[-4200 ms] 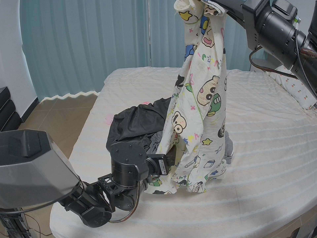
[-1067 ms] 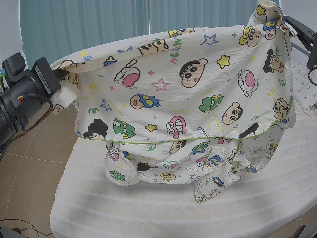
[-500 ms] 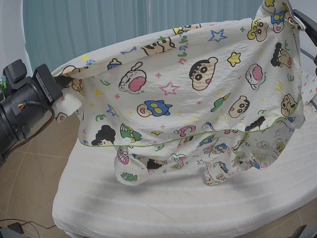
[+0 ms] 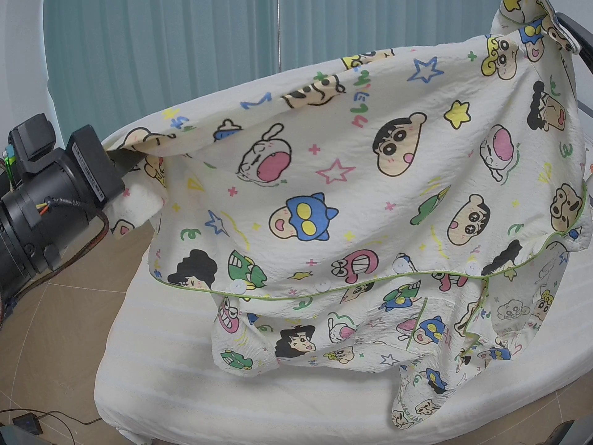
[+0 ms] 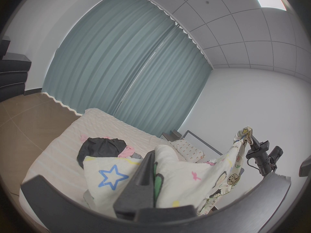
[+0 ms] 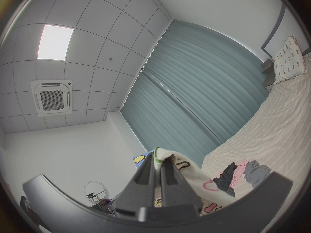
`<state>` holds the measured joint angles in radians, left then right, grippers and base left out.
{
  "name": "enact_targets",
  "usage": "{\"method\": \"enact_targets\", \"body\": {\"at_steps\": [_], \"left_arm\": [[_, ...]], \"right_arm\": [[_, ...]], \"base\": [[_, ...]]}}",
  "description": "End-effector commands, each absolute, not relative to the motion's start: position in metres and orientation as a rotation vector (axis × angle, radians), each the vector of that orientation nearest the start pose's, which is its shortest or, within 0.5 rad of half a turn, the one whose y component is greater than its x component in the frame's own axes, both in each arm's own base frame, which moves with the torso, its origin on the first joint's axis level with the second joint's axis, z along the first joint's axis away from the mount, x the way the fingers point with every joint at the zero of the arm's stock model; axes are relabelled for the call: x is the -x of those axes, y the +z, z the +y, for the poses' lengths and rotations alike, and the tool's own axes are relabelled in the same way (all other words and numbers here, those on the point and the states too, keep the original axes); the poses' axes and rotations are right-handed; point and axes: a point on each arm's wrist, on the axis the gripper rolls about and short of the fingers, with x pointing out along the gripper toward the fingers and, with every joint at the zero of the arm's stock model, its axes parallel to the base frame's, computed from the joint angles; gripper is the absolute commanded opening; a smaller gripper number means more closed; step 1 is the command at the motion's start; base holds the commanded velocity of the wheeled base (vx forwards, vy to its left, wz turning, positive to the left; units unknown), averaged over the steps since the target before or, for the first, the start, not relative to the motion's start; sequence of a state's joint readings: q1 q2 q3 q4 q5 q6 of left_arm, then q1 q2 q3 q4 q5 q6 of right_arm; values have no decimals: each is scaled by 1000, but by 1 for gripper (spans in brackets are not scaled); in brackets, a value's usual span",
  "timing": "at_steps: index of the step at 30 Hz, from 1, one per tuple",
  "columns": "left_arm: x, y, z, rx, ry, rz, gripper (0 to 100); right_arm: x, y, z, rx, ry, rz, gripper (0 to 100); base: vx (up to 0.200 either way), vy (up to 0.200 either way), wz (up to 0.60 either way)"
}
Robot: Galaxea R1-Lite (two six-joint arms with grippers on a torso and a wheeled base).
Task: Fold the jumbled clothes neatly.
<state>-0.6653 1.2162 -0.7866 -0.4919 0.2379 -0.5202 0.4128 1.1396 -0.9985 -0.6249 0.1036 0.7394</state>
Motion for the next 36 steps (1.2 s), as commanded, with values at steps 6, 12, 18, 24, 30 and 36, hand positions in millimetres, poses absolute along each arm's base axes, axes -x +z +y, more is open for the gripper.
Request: {"method": "enact_targets", "body": {"at_steps": [6, 12, 18, 24, 30, 36], "left_arm": [[-153, 284, -114, 537, -434, 58, 0], [-152, 284, -114, 539, -436, 58, 0], [-150, 284, -113, 540, -438, 57, 0], [-151, 283, -114, 539, -438, 62, 0], [-149, 283, -116, 537, -453, 66, 0], [-148, 282, -117, 537, -460, 69, 0]], "right_arm": [[-134, 371, 61, -782, 668, -275, 0], [-136, 370, 62, -782, 665, -272, 0], [-138, 370, 62, -782, 662, -270, 0], [-138, 369, 63, -782, 662, -267, 0], [-140, 367, 64, -778, 658, -256, 0], [-143, 367, 65, -778, 657, -253, 0]], "base": [[0, -200, 0], [0, -200, 0], [0, -200, 0], [0, -200, 0], [0, -200, 0], [0, -200, 0]]}}
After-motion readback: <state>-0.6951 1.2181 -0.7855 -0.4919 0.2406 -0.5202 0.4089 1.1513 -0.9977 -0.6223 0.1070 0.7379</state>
